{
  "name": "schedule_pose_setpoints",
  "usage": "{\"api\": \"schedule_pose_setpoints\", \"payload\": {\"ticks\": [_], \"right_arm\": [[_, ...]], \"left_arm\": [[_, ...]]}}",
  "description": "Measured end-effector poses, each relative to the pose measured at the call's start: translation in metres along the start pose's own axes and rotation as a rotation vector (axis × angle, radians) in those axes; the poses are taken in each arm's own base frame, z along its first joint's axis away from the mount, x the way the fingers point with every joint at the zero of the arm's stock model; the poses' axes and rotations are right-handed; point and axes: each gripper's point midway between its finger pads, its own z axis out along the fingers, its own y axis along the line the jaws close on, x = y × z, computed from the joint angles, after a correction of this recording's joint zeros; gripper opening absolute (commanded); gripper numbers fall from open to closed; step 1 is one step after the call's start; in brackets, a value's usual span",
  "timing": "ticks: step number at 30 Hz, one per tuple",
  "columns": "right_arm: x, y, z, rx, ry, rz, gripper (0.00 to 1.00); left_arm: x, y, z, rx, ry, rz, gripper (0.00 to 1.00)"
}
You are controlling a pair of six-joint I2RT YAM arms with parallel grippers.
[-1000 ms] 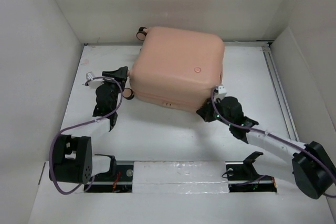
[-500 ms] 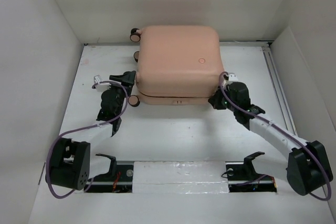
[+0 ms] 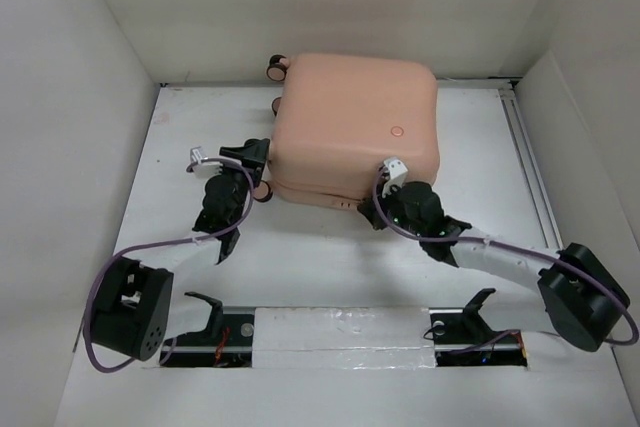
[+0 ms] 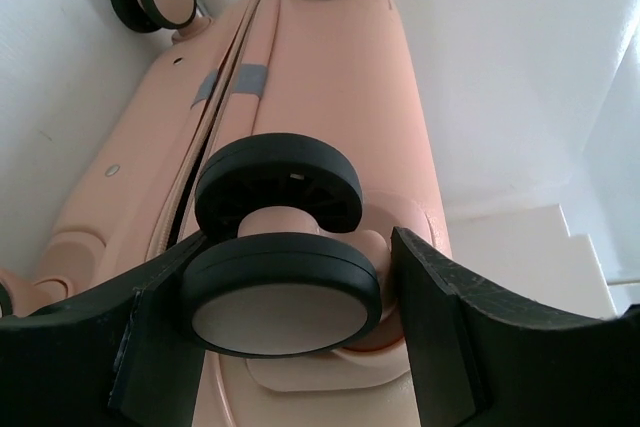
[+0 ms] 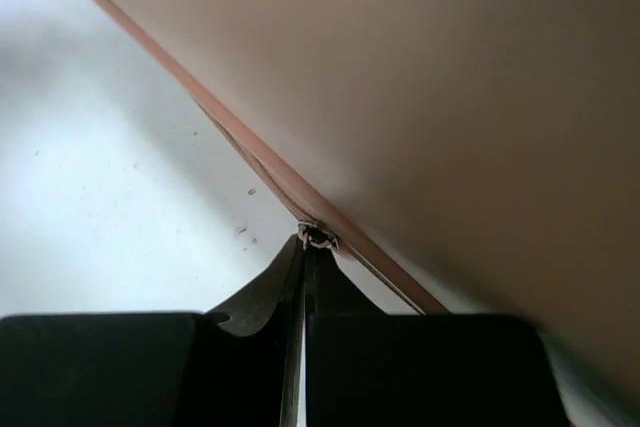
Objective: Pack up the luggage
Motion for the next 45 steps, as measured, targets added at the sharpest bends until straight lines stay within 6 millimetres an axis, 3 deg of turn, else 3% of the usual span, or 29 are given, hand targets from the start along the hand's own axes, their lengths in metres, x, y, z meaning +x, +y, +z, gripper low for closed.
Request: {"api": "schedule_pose_setpoints", "payload": {"ticks": [4,12,21,22,23,24,26,28,29,33,36,38,42,44,45], "right_arm": [[-0.001,0.01,0.008,-0.033,0.053,-0.011,0.0],[-0.002,0.064,0.066,-0.145,0.077,-0.065,0.0],[-0.005,0.097,0.106,-0.205,0.032,-0.128,0.0],[-0.005,0.098,0.114,-0.208,0.019,-0.118,0.0],[-0.009,0.1,0.123,-0.215,-0.006,-0.112,0.0],[-0.013,0.103,0.129,-0.225,-0.034,-0.099,0.0],[-0.015,0.105,0.131,-0.232,-0.06,-0.081,0.0],[-0.01,0.103,0.123,-0.235,-0.073,-0.062,0.0],[-0.008,0.101,0.117,-0.237,-0.075,-0.052,0.0],[0.002,0.093,0.073,-0.237,-0.049,0.006,0.0],[0.014,0.086,0.04,-0.232,-0.014,0.032,0.0],[0.019,0.083,0.023,-0.229,0.007,0.042,0.0],[0.028,0.078,-0.005,-0.224,0.038,0.048,0.0],[0.031,0.076,-0.016,-0.219,0.05,0.048,0.0],[0.032,0.074,-0.022,-0.215,0.057,0.047,0.0]], "left_arm": [[0.008,0.0,-0.003,-0.003,0.013,-0.007,0.0],[0.021,0.0,-0.017,-0.009,0.04,-0.014,0.0],[0.039,-0.009,-0.043,-0.035,0.081,0.015,0.0],[0.055,-0.019,-0.051,0.003,0.159,0.024,0.0],[0.085,-0.038,-0.066,0.064,0.283,0.026,0.0],[0.098,-0.047,-0.073,0.093,0.311,0.078,0.0],[0.095,-0.048,-0.072,0.099,0.306,0.121,0.01],[0.102,-0.05,-0.077,0.113,0.346,0.148,0.17],[0.108,-0.052,-0.081,0.123,0.374,0.167,0.42],[0.12,-0.088,-0.109,0.227,0.461,0.203,0.87],[0.093,-0.112,-0.111,0.274,0.361,0.196,0.92],[0.07,-0.121,-0.1,0.258,0.268,0.205,0.96],[0.022,-0.123,-0.049,0.17,0.101,0.23,0.98],[-0.002,-0.108,-0.016,0.101,0.038,0.237,0.98],[-0.013,-0.092,0.003,0.053,0.021,0.241,0.98]]}}
